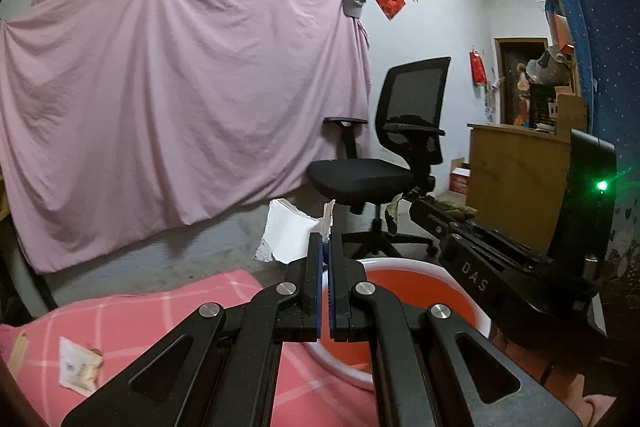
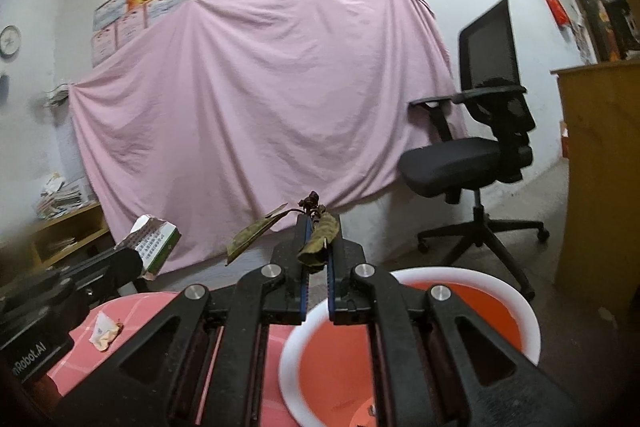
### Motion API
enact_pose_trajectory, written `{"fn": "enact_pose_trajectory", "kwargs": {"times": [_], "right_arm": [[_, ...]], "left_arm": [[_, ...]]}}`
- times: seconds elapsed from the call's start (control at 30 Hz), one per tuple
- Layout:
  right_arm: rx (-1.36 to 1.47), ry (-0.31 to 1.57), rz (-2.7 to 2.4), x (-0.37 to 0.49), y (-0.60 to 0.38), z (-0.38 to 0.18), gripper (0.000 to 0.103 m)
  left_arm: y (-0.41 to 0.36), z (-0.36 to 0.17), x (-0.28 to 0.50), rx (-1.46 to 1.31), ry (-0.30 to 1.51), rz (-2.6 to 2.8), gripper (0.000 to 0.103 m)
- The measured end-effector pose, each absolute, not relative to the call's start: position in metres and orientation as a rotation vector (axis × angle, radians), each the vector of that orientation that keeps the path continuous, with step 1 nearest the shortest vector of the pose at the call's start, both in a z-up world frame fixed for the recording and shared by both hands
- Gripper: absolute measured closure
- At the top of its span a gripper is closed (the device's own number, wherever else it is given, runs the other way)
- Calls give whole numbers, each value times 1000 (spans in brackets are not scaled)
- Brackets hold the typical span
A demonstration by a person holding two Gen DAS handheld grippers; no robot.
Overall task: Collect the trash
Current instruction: 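Carry the paper scrap and leaves over the orange bucket, then open both tools to drop the paper and leaves into the bucket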
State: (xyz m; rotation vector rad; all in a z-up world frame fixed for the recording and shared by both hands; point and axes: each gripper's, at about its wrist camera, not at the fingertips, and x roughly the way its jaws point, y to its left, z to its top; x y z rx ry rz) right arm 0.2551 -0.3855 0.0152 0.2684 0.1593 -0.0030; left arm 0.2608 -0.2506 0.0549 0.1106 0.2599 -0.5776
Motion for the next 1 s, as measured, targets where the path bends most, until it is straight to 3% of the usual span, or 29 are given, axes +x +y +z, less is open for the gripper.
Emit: {"fn": "enact_pose_trajectory", "kwargs": {"times": [0.77,1.0], "right_arm": [[315,292,-95,271,-409,-5,22],[323,308,-109,273,-412,-7,11]], "left_arm": [[-273,49,305,17,498,-674,102],[-274,45,315,2,542,-674,102]]}}
